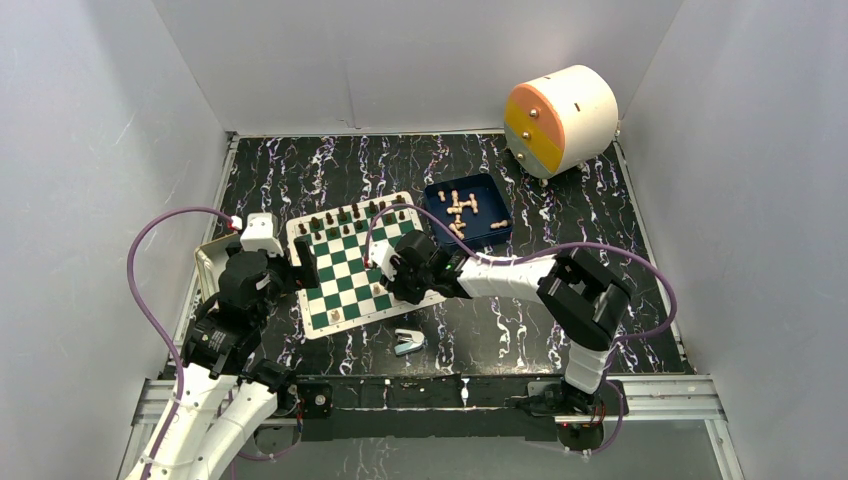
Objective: Set up the chess pieces on the board
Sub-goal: Place the chess piece on the chessboard.
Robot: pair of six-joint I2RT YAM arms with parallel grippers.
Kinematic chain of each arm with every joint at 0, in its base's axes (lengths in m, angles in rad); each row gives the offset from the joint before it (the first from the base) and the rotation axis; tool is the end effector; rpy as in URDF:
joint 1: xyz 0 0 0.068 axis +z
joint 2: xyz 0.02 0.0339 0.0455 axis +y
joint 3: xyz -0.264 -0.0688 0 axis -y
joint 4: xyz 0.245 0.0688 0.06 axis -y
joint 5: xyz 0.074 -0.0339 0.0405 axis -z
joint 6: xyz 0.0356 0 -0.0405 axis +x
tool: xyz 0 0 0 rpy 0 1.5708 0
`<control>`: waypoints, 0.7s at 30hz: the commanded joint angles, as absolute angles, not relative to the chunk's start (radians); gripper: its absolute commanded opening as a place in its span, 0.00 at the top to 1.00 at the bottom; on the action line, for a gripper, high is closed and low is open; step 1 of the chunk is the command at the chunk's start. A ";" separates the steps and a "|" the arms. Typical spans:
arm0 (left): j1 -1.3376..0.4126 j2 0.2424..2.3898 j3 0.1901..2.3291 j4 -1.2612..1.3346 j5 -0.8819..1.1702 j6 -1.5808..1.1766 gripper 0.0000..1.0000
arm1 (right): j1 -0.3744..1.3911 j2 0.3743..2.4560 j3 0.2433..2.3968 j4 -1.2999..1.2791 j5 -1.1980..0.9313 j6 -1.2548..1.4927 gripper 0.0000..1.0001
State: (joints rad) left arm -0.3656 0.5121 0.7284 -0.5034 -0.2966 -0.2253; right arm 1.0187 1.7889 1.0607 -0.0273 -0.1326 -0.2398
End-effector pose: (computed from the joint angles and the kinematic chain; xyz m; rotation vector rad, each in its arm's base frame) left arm 0.1157 -0.0331 0.3235 -0.0758 1.8457 -0.1371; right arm 0.1950 0.3256 0.1780 -1.4565 1.8848 0.5366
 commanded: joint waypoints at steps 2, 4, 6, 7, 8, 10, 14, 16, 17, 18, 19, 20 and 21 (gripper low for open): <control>-0.364 0.505 0.753 -0.504 -0.319 -0.232 0.06 | 1.024 1.805 1.110 -0.015 -0.116 -0.238 0.75; -0.364 0.504 0.753 -0.504 -0.319 -0.232 0.06 | 1.023 1.806 1.111 -0.015 -0.117 -0.235 0.74; -0.364 0.505 0.753 -0.504 -0.319 -0.232 0.07 | 1.024 1.810 1.113 -0.013 -0.120 -0.232 0.72; -0.364 0.505 0.753 -0.505 -0.320 -0.232 0.07 | 1.024 1.812 1.116 -0.016 -0.124 -0.232 0.71; -0.364 0.506 0.753 -0.505 -0.321 -0.232 0.06 | 1.024 1.815 1.120 -0.021 -0.128 -0.230 0.69; -0.364 0.505 0.753 -0.504 -0.321 -0.233 0.07 | 1.024 1.820 1.128 -0.031 -0.133 -0.230 0.67; -0.364 0.505 0.751 -0.502 -0.320 -0.233 0.06 | 1.023 1.825 1.137 -0.041 -0.147 -0.227 0.63; -0.364 0.505 0.750 -0.502 -0.321 -0.233 0.06 | 1.025 1.819 1.139 -0.041 -0.157 -0.219 0.62; -0.364 0.506 0.750 -0.502 -0.321 -0.233 0.06 | 1.024 1.814 1.140 -0.041 -0.163 -0.214 0.61; -0.364 0.506 0.750 -0.502 -0.321 -0.233 0.07 | 1.024 1.809 1.143 -0.042 -0.166 -0.209 0.61; -0.364 0.508 0.750 -0.502 -0.321 -0.233 0.07 | 1.025 1.802 1.147 -0.047 -0.167 -0.205 0.60; -0.364 0.507 0.750 -0.502 -0.321 -0.233 0.06 | 1.024 1.796 1.152 -0.053 -0.164 -0.201 0.58; -0.364 0.506 0.749 -0.502 -0.321 -0.233 0.06 | 1.023 1.788 1.155 -0.060 -0.158 -0.197 0.56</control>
State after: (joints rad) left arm -0.3656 0.5121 0.7284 -0.5041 -0.2996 -0.2283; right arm 1.0199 1.8267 1.0962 -0.0578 -0.1432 -0.2268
